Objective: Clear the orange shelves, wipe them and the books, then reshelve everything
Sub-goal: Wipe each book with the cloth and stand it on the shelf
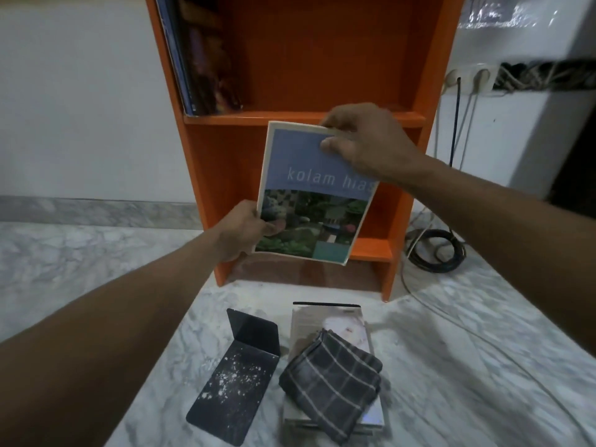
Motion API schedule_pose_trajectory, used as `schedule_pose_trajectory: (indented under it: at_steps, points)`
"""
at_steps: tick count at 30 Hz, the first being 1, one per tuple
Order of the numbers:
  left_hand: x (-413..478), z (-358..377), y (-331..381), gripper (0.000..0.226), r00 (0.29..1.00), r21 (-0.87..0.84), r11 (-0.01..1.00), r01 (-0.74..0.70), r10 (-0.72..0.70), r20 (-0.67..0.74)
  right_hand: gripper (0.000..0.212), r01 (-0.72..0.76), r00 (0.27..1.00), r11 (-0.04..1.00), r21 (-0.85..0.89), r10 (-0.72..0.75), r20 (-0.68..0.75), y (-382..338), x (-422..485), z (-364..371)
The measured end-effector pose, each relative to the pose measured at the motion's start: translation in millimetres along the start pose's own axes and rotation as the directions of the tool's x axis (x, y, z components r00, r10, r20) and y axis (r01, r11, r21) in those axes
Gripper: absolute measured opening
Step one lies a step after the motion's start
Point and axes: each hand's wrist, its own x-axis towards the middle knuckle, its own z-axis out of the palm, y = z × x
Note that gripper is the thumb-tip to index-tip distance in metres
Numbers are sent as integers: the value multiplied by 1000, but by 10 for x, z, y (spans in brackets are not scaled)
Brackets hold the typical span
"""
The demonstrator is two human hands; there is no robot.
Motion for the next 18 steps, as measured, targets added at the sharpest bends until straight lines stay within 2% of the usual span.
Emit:
schedule_pose_trajectory:
  at_steps: [2, 4, 5, 6, 7, 9, 10, 15, 17, 18]
  points:
    - [-5, -56, 25, 15, 998, -50, 998, 31, -33, -51, 49, -4, 974, 995, -101, -18, -224, 31, -45, 39]
    - [-10, -115, 38, 12, 995, -111, 993, 39, -49, -85, 71, -78, 931, 997, -27, 64, -360, 74, -159, 112]
    - [-18, -152, 47, 9, 993, -140, 990, 36, -51, -102, 77, -145, 925, 983, 109, 174, -339, 103, -234, 181]
    - [-23, -192, 55, 8, 991, -164, 986, 35, -55, -119, 80, -239, 921, 934, 265, 304, -244, 132, -317, 266]
    - [-30, -231, 67, 7, 990, -181, 983, 40, -64, -127, 80, -353, 904, 847, 397, 418, -89, 159, -402, 364]
    - [-45, -298, 101, 17, 989, -204, 978, 48, -75, -130, 71, -540, 836, 682, 493, 502, 220, 173, -562, 568]
    - [-44, -325, 117, 21, 988, -208, 977, 50, -78, -130, 65, -572, 819, 664, 483, 502, 279, 179, -604, 658]
    - [-29, -385, 92, 15, 986, -198, 978, 67, -96, -138, 40, -490, 854, 702, 517, 505, 124, 155, -430, 797]
    - [-33, -425, 80, 21, 984, -175, 982, 68, -96, -153, 24, -478, 863, 726, 494, 494, 109, 122, -309, 825]
    - [-29, -464, 93, 24, 982, -149, 987, 64, -89, -168, 23, -487, 859, 732, 477, 501, 108, 116, -246, 850]
